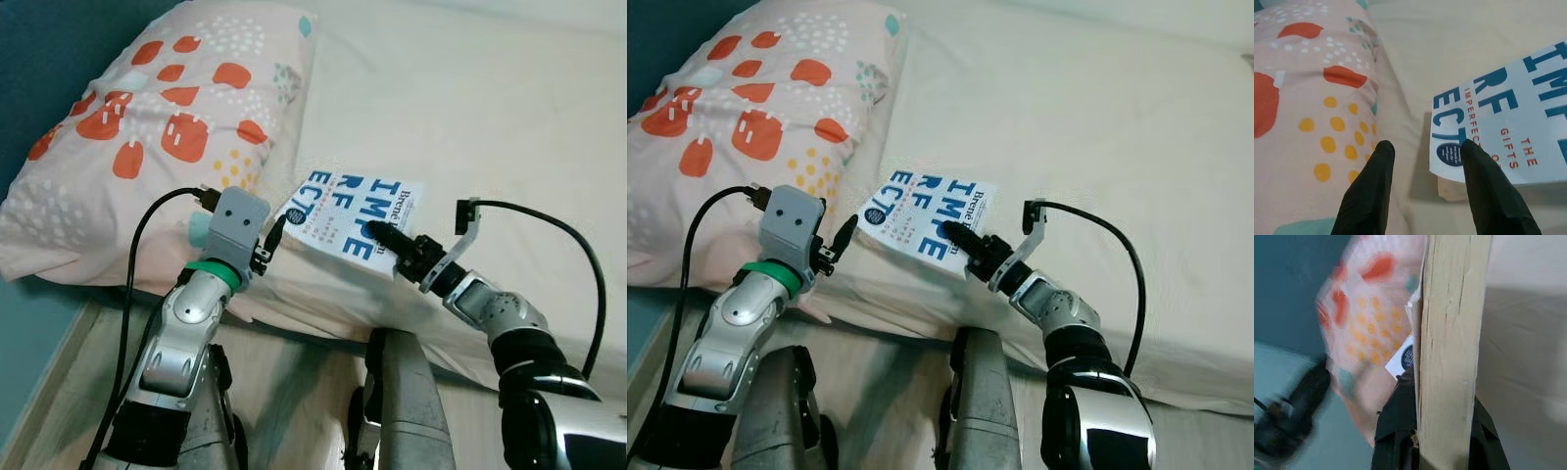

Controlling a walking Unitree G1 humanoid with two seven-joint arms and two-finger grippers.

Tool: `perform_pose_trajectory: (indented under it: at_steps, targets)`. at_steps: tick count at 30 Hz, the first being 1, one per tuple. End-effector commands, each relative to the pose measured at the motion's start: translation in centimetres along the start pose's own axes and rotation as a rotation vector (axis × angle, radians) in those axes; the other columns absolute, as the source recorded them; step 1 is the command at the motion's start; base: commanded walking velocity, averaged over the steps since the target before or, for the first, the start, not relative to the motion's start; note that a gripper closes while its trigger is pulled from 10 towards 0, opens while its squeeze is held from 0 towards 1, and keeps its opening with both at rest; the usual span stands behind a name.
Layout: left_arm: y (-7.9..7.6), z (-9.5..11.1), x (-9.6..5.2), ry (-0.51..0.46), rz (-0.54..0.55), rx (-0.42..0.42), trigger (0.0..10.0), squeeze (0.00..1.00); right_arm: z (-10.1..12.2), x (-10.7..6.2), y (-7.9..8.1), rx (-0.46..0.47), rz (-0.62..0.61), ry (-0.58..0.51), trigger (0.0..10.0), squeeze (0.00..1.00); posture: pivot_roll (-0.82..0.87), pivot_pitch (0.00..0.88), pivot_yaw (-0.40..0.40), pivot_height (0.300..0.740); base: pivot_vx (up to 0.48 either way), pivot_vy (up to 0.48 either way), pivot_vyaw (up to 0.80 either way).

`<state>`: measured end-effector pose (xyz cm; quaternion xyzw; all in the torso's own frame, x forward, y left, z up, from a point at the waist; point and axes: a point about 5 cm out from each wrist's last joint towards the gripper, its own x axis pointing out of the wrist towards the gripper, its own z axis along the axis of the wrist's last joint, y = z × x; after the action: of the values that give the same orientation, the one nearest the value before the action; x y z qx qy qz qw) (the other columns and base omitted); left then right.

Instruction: Clean up the room

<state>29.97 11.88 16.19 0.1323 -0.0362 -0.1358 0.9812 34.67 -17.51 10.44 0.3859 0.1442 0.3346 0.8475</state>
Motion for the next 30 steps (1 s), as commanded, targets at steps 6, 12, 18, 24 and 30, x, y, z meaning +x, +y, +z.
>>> perform_pose_trajectory:
  at_steps: [6,12,18,24,30]
  targets:
    - [0.4,-0.5,-1.1,0.037,-0.005,0.012,10.0,0.00,2.3,-1.8,-1.6,-0.313,-0.175,0.235,10.0,0.00,0.09,0.187,0.020,0.546,0.000,0.000,0.00]
    - [0.3,-0.4,-1.4,0.042,-0.007,0.016,10.0,0.00,3.2,-1.5,-1.5,-0.371,-0.207,0.200,10.0,0.00,0.11,0.196,0.024,0.546,0.000,0.000,0.00]
    - [0.6,-0.4,-1.6,0.047,-0.006,0.023,10.0,0.00,3.3,-1.4,-1.6,-0.371,-0.235,0.158,10.0,1.00,0.12,0.196,0.033,0.546,0.000,0.000,0.00]
    - [0.5,-0.4,-1.5,0.052,-0.015,0.027,10.0,0.00,5.2,-1.9,-2.0,-0.445,-0.355,0.007,10.0,1.00,0.11,0.172,0.041,0.546,0.000,0.000,0.00]
    - [0.0,-0.3,-1.2,0.045,-0.031,0.019,10.0,0.00,7.2,-2.7,-1.9,-0.535,-0.426,-0.073,10.0,0.00,0.09,0.151,0.038,0.546,0.000,0.000,0.00]
